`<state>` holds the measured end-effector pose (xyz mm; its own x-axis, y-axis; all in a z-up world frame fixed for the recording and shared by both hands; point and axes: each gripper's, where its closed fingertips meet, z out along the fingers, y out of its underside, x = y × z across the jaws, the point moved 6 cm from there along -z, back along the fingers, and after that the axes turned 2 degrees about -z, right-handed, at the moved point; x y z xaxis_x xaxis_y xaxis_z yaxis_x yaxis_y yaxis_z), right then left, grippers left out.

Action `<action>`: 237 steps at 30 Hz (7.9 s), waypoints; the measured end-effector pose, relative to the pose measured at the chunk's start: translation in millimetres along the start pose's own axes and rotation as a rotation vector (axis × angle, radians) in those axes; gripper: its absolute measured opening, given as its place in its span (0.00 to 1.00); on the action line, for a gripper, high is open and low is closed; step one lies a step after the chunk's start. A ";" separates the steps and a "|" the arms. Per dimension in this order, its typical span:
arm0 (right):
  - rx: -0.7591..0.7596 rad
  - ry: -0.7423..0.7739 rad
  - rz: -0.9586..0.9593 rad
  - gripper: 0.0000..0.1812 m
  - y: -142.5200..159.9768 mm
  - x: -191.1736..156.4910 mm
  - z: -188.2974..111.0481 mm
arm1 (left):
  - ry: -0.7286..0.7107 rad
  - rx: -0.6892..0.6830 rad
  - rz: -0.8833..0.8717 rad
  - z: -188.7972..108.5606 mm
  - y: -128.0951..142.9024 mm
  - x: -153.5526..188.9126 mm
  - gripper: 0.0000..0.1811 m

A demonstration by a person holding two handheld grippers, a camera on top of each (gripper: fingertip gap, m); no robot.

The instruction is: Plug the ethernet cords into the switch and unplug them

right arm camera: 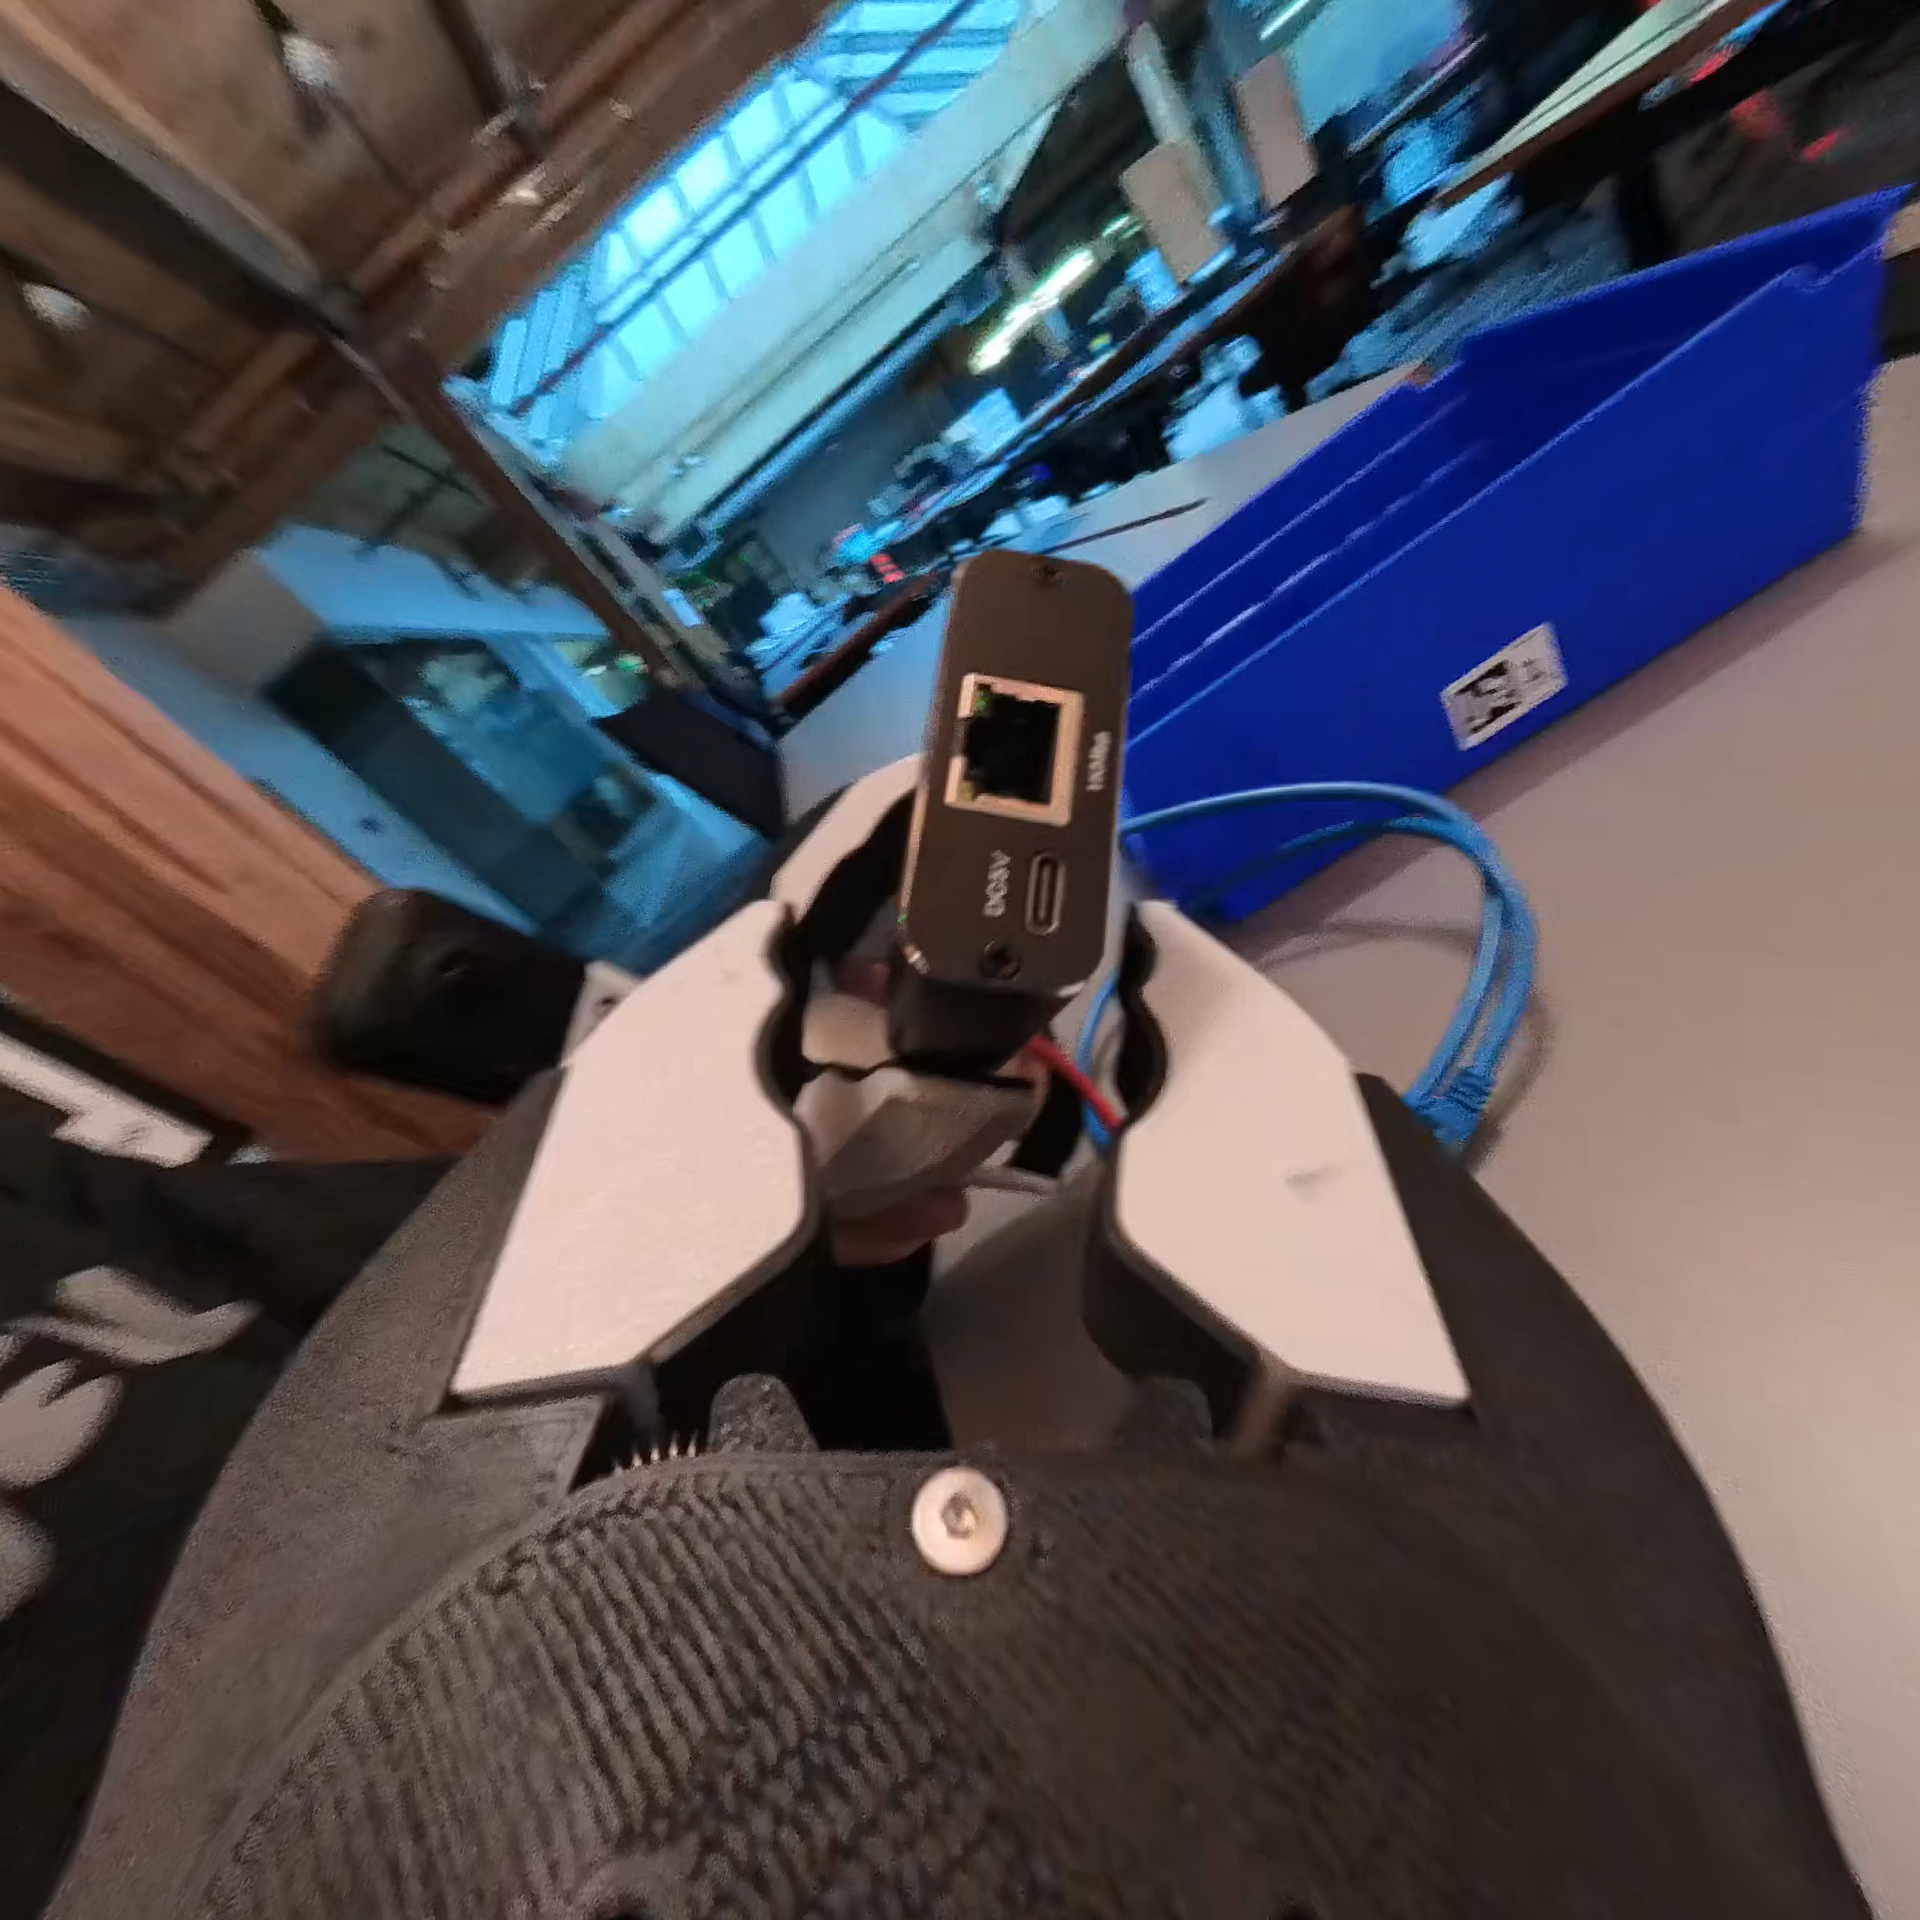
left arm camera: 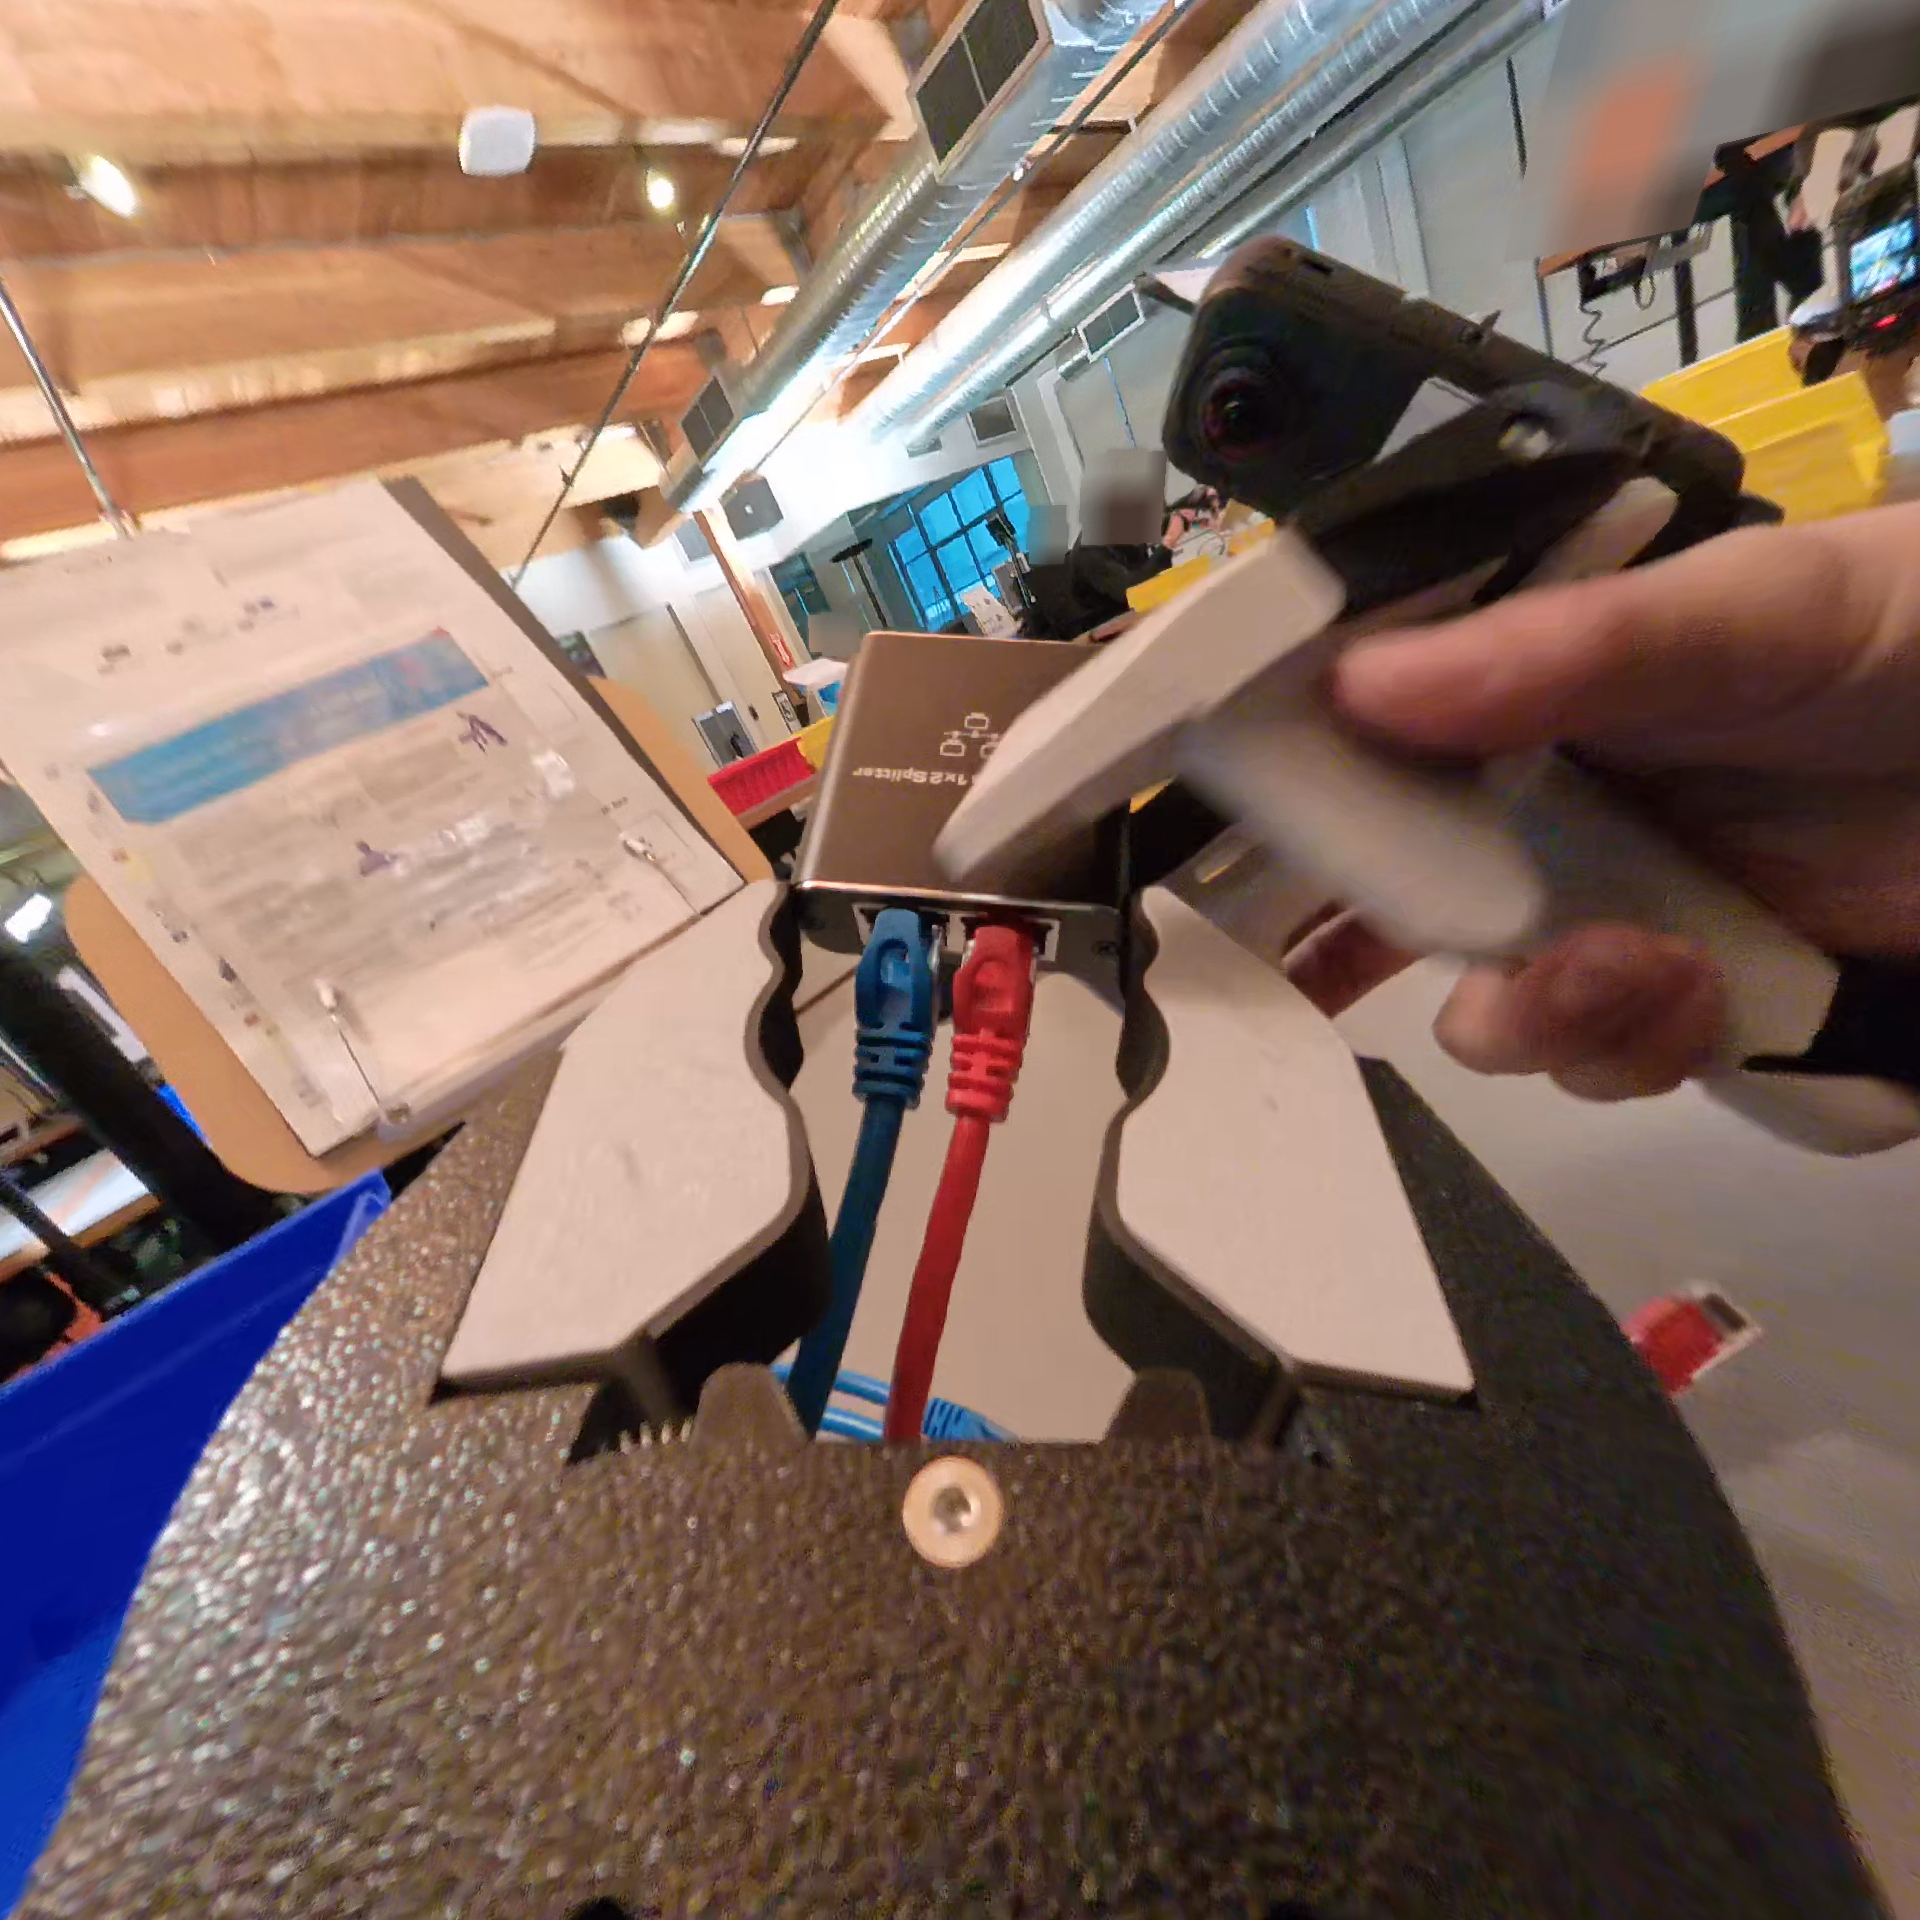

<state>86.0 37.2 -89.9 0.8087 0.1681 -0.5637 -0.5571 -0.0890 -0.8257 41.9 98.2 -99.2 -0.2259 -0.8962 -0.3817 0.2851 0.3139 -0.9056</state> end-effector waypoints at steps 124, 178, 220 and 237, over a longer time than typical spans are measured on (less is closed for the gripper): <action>0.424 -0.038 0.376 0.19 12.4 3.0 -9.8 | 0.213 0.093 -0.140 -21.0 -8.0 -29.4 0.37; 0.260 0.005 0.081 0.14 4.9 -13.5 -7.9 | 0.179 0.039 0.135 -18.4 5.2 -13.4 0.33; 0.182 -0.033 0.088 0.15 18.9 -26.8 10.1 | 0.169 0.126 0.051 -19.1 -3.5 -8.4 0.41; 0.394 -0.012 0.222 0.12 13.6 -9.4 -1.2 | 0.099 0.027 0.003 -15.2 3.9 -19.2 0.41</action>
<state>71.1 33.2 -95.9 0.6605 0.1989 -0.7240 -0.7481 0.2556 -0.6123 33.2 121.3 -98.2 -0.3153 -0.8595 -0.4023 0.3108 0.3070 -0.8995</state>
